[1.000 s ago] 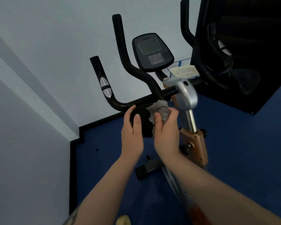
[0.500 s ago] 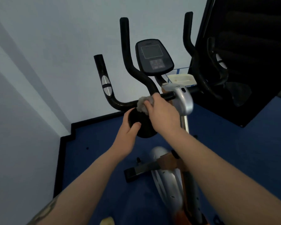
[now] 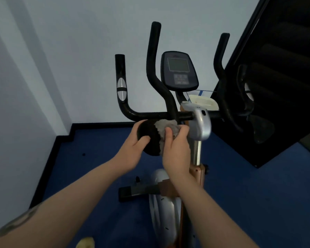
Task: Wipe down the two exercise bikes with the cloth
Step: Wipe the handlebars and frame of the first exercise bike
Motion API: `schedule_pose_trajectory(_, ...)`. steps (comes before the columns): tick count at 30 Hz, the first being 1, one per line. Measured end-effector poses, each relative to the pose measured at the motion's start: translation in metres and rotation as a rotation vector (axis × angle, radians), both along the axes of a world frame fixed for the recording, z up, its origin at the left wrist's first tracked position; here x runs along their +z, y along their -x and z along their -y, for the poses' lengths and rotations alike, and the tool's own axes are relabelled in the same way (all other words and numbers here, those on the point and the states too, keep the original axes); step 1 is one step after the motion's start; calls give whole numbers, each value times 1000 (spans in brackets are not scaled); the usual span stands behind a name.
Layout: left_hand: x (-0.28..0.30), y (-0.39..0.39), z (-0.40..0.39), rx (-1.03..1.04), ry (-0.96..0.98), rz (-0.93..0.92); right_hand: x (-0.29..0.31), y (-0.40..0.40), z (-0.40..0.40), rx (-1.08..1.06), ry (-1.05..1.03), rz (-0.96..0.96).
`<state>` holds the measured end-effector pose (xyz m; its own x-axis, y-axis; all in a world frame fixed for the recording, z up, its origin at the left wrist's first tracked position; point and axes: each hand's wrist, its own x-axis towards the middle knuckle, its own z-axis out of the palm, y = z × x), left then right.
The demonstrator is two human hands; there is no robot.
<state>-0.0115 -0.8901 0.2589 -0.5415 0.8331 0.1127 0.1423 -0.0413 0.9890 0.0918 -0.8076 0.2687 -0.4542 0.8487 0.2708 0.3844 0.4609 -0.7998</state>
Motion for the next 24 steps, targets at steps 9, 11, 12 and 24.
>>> schedule_pose_trajectory(9, 1, -5, -1, 48, -27, 10, -16, 9, 20, -135, 156, -217)
schedule_pose_trajectory(11, 0, -4, 0, 37, -23, 7, -25, 10, 26, -161, 146, -234)
schedule_pose_trajectory(12, 0, -4, 0, 27, -17, 13, -24, 12, 19, -154, 111, -207)
schedule_pose_trajectory(24, -2, -5, 0, 30, -37, 46, -13, 1, -2, -63, -115, 43)
